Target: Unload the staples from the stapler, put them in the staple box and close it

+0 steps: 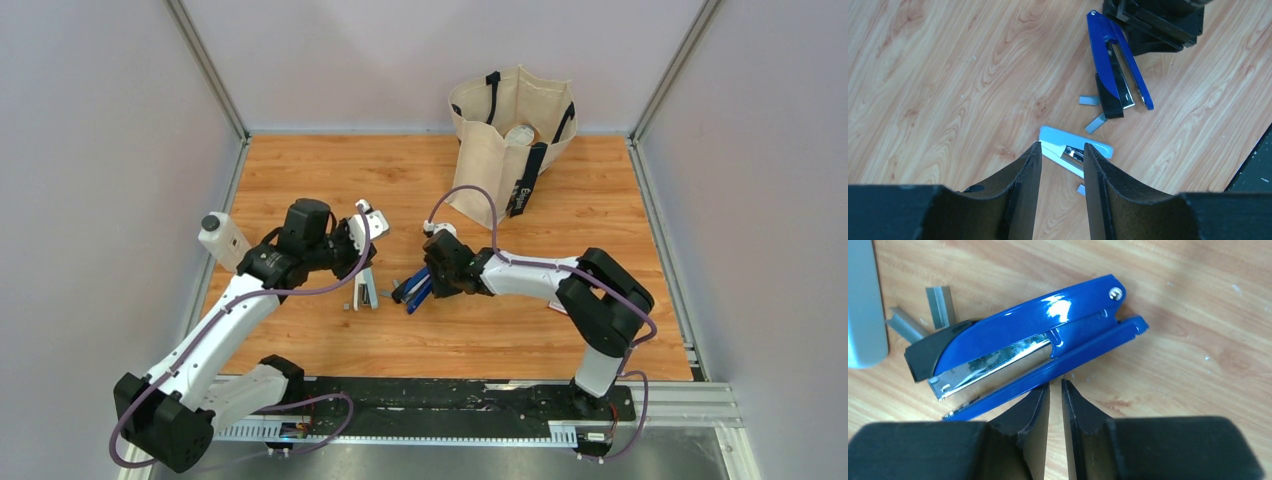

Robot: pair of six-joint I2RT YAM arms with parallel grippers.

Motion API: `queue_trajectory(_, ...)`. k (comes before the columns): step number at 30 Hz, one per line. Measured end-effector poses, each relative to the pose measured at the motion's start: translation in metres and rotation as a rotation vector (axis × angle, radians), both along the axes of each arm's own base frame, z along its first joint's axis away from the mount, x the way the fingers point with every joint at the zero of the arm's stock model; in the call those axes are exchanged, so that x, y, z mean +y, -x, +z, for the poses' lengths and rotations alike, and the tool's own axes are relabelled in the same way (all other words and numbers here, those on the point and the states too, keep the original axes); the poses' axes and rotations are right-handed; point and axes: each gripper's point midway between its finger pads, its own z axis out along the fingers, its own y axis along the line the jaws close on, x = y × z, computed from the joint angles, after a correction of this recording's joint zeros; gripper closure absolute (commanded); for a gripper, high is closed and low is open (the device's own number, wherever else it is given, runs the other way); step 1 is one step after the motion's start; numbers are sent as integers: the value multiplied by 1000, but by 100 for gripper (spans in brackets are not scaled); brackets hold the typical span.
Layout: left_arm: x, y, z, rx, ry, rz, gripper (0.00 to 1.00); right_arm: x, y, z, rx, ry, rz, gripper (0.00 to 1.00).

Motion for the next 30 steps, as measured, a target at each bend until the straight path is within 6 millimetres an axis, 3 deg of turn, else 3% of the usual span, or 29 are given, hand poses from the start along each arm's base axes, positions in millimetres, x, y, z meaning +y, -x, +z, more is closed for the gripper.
queue_trajectory(1, 1, 1, 0, -2, 0, -1, 55, 1, -4, 0, -5, 6, -6, 77)
queue_trajectory(5, 5, 8, -7, 1, -11, -3, 55, -4, -7, 1, -7, 26, -33, 40)
queue_trajectory(10, 7, 9, -12, 4, -25, -5, 55, -19, 10, 17, 36, 13, -99, 16)
queue_trajectory(13, 7, 9, -12, 3, -25, -6, 55, -19, 16, 40, 40, -51, -151, 17)
queue_trajectory(16, 7, 9, -12, 3, -25, -6, 55, -10, 15, 55, 47, -119, -191, 25)
queue_trajectory(19, 7, 10, -12, 2, -24, -5, 55, 2, 15, 51, 74, -127, -197, 33)
queue_trajectory(26, 9, 10, -7, -20, -23, -1, 55, 31, 25, 24, 131, -88, -165, 41)
queue_trajectory(30, 11, 12, -10, -16, -27, -1, 55, 36, 27, 24, 133, -92, -163, 59)
